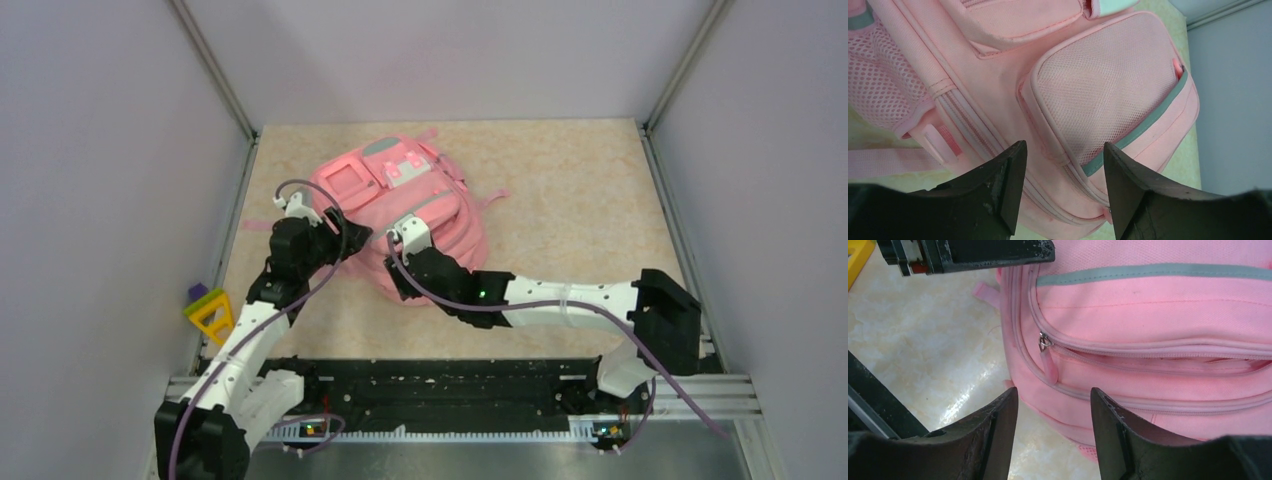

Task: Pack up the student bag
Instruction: Zip the student bag at the center of the board.

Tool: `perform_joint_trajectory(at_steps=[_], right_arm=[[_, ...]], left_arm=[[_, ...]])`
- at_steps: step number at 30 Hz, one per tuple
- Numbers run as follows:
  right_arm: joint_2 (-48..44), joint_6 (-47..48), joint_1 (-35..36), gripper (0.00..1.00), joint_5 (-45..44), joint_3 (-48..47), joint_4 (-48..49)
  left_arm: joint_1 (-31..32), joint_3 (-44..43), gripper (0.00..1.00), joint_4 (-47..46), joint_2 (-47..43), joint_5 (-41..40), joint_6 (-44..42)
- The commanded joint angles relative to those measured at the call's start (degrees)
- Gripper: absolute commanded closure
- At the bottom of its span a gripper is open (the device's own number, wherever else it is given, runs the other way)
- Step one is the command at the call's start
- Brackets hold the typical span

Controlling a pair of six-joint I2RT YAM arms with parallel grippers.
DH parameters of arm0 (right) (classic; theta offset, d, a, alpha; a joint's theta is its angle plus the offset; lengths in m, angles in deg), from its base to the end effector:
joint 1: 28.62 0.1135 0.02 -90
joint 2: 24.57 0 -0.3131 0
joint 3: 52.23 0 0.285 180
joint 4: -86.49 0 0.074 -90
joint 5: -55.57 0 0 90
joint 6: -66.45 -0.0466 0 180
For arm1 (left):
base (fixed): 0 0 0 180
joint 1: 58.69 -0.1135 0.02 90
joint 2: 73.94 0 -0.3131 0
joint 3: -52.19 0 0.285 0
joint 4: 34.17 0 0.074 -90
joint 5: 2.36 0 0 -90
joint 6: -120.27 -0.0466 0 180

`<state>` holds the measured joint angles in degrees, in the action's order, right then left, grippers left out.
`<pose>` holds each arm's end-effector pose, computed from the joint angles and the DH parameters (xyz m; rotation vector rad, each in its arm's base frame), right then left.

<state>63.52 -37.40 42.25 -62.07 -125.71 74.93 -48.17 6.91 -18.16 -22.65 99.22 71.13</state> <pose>0.1478 0.3603 0.3037 -0.6784 1.8843 0.4709 0.2132 -0.0491 0.2831 -0.3965 1.9917 -0.7773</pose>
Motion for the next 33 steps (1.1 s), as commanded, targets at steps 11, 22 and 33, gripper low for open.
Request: perform_joint_trajectory(at_steps=[11, 22, 33], right_arm=[[12.7, 4.4, 0.3, 0.51, -5.1, -13.7, -3.9], [12.5, 3.3, 0.3, 0.81, -7.1, -12.0, -4.0], [11.3, 2.8, -1.0, 1.00, -6.6, -10.1, -6.1]], left_arm=[[-0.7, 0.0, 0.43, -6.4, 3.2, 1.9, -0.1], [-0.8, 0.2, 0.59, -7.9, 6.3, 3.0, -1.1], [-1.2, 0.1, 1.00, -9.2, 7.7, -0.6, -5.4]])
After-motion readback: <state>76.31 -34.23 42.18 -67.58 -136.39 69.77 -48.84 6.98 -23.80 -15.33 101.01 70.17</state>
